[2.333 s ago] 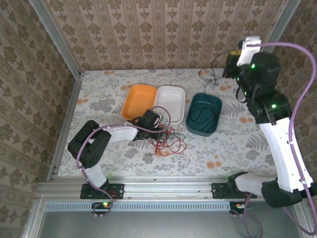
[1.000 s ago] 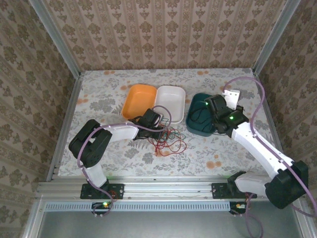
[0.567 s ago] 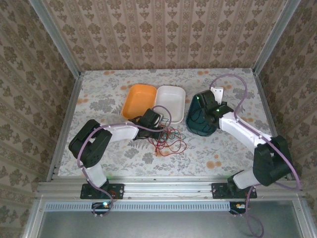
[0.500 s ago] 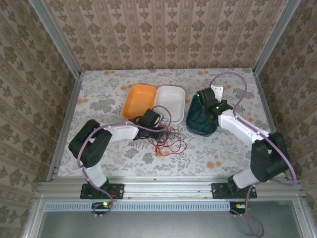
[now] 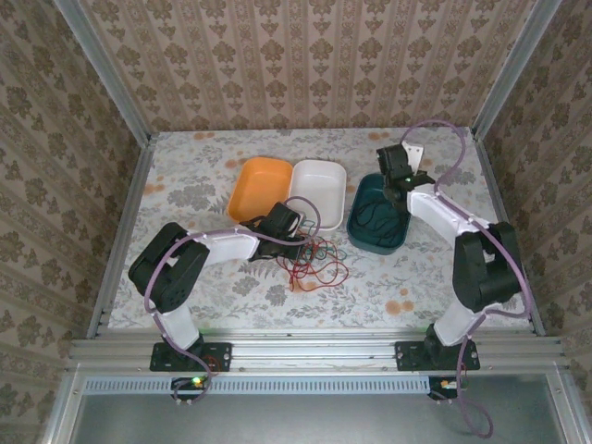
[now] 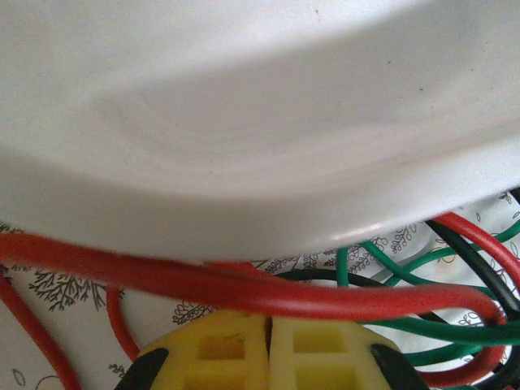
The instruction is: Untangle the cables
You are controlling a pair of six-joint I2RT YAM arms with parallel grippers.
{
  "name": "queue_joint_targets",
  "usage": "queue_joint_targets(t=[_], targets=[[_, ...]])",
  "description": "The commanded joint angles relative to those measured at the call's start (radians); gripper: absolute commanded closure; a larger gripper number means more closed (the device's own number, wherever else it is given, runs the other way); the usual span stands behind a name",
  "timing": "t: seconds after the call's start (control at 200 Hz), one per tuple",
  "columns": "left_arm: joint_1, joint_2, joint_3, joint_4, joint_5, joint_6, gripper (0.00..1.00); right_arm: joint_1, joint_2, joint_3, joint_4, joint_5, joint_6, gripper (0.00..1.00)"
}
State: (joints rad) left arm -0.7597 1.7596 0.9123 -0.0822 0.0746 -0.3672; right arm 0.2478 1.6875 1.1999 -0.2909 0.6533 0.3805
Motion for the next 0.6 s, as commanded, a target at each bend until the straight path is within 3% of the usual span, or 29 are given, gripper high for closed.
queue_joint_targets(t=[0.0, 0.4, 0.595], targets=[[-0.007, 0.081, -0.040, -0.152, -0.015, 0.001, 1.00, 0.003, 0.056, -0.021, -0.030, -0.073, 0.050, 1.00], [-0.009, 0.069, -0.039, -0.151, -0.024, -0.001, 1.00, 0.001, 0.175, 0.055, -0.137, -0.172, 0.129, 0.99], [-0.010, 0.044, -0.041, -0.142, -0.019, -0.001, 1.00, 0.000, 0.151, 0.089, -0.165, -0.179, 0.127, 0.69]])
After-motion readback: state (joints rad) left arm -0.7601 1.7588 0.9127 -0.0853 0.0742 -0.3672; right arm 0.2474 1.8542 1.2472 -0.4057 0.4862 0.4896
